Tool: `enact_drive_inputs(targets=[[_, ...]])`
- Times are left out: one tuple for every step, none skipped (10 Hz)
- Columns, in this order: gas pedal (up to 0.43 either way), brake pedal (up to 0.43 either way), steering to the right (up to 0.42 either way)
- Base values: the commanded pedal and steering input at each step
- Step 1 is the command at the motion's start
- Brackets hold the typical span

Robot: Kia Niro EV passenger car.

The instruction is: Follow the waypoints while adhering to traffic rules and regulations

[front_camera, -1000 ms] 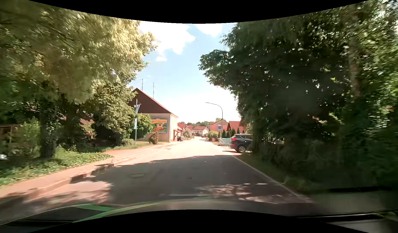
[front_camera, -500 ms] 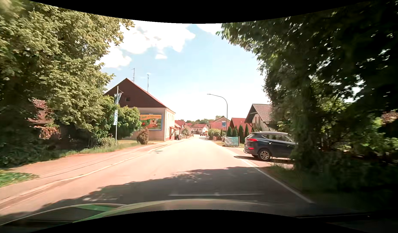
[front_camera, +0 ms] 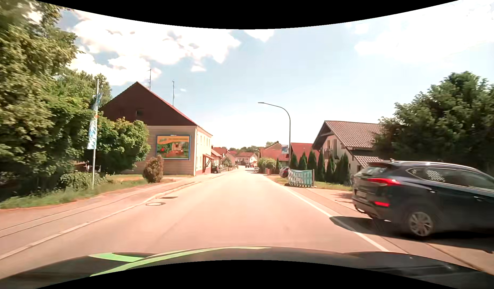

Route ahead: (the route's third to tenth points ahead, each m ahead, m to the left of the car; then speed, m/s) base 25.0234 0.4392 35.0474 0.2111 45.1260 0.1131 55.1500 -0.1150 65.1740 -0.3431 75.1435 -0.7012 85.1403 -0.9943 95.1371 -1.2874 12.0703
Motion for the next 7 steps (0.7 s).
enact_drive_inputs(targets=[[0.0,0.104,0.008],[0.0,0.11,0.008],[0.0,0.116,0.009],[0.0,0.122,0.009],[0.0,0.128,0.01],[0.0,0.14,0.01],[0.0,0.146,0.01]])
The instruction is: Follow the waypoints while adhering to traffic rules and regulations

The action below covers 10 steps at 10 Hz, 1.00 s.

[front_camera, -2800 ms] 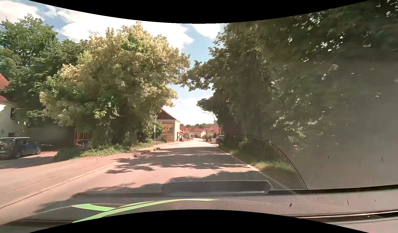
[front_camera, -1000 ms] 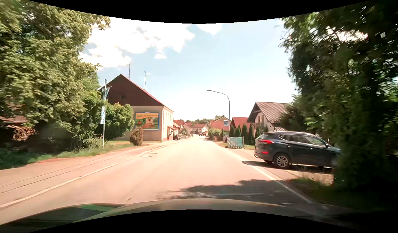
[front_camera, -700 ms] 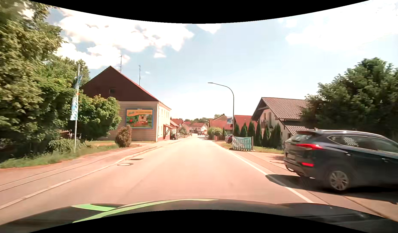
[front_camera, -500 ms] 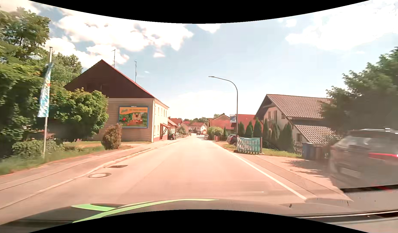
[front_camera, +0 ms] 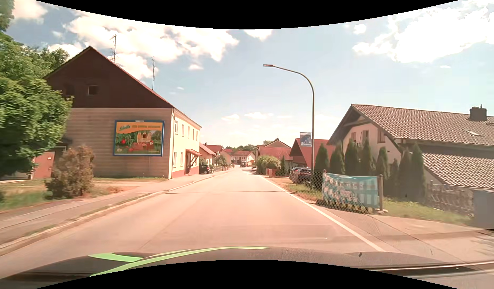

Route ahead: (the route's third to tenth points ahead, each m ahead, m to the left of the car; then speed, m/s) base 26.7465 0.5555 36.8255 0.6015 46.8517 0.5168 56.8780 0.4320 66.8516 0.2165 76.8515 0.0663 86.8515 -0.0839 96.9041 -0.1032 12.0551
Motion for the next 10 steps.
enact_drive_inputs(targets=[[0.0,0.152,0.01],[0.0,0.159,0.01],[0.0,0.177,0.009],[0.0,0.189,0.008],[0.0,0.189,0.006],[0.0,0.183,0.006],[0.0,0.177,0.005],[0.0,0.171,0.004],[0.0,0.171,0.003],[0.0,0.171,0.002]])
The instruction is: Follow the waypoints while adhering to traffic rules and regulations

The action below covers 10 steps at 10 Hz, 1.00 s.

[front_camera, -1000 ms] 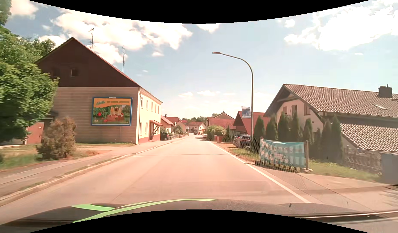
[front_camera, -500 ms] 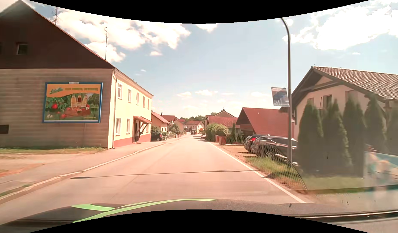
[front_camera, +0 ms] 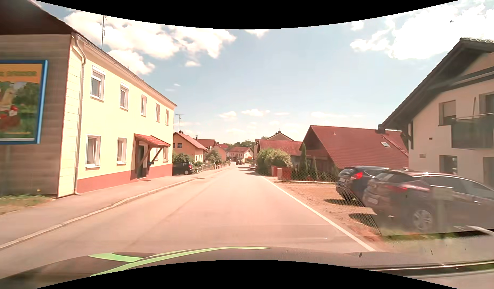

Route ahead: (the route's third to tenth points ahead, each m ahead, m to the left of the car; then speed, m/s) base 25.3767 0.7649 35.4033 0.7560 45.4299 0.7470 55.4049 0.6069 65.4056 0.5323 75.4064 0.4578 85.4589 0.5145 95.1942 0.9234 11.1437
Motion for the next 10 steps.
enact_drive_inputs(targets=[[0.0,0.171,0.002],[0.0,0.171,0.002],[0.0,0.165,0.002],[0.0,0.165,0.002],[0.0,0.171,0.002],[0.0,0.171,0.002],[0.0,0.171,0.003],[0.0,0.177,0.003],[0.0,0.177,0.004],[0.0,0.183,0.004]])
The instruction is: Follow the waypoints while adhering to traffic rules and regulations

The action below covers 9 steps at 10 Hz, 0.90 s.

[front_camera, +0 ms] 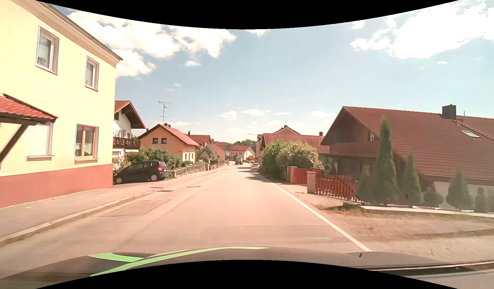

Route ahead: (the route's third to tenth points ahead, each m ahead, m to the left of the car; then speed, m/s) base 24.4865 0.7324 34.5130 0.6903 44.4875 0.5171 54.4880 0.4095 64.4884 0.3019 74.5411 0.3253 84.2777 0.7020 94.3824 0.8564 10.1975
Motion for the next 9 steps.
enact_drive_inputs(targets=[[0.0,0.189,0.005],[0.0,0.189,0.005],[0.0,0.189,0.005],[0.0,0.189,0.005],[0.0,0.189,0.005],[0.0,0.189,0.005],[0.0,0.189,0.005],[0.0,0.189,0.005],[0.0,0.195,0.005]])
